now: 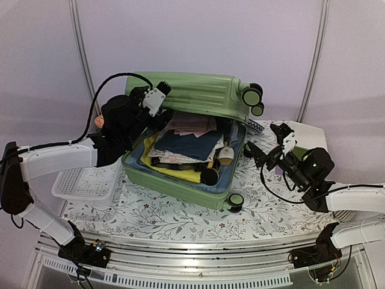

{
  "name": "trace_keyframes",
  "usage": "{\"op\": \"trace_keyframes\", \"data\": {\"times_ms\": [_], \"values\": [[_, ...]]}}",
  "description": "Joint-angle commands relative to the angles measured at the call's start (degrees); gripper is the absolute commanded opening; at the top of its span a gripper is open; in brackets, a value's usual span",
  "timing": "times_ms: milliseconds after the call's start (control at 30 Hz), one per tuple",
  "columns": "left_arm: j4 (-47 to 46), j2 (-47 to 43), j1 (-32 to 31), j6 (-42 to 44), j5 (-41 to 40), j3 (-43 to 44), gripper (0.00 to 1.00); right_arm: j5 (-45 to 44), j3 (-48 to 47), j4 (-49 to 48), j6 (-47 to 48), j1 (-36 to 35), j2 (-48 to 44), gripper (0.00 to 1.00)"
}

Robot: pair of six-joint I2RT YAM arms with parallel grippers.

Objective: Open, take out, and arrange the luggage
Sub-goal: Open the luggage at the center of the board.

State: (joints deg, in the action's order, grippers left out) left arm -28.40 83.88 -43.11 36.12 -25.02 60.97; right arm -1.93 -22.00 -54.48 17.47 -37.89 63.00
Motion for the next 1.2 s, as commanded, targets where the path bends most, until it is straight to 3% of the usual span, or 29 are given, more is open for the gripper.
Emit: {"op": "trace_keyframes", "data": {"times_ms": [0,200,400,600,700,933,1167], "values": [[-1.6,-0.9,0.1,-6.7,1.0,2.1,0.98,-3.2,-0.3,-12.1,1.6,-0.6,5.0,0.99],[-1.8,-1.2,0.2,-7.2,1.2,2.2,0.98,-6.0,-0.9,-26.0,5.7,-2.1,13.3,1.0],[-1.6,-1.2,0.2,-7.2,1.6,2.7,0.98,-10.8,-6.2,-39.1,16.0,-4.8,24.6,0.99],[-1.2,-1.3,0.1,-6.8,1.5,2.4,0.98,-10.6,-13.0,-40.3,17.8,-5.2,31.0,0.94],[-1.0,-1.4,0.2,-6.8,1.5,2.3,0.98,-11.6,-15.8,-39.7,17.3,-5.2,33.5,0.87],[-0.9,-1.4,0.1,-5.8,1.3,2.6,0.98,-14.4,-19.6,-41.0,17.2,-5.3,36.7,0.52],[0.9,-1.9,0.1,-7.3,2.3,3.5,0.98,-20.1,-24.4,-31.8,18.5,-5.3,35.3,0.22]]}}
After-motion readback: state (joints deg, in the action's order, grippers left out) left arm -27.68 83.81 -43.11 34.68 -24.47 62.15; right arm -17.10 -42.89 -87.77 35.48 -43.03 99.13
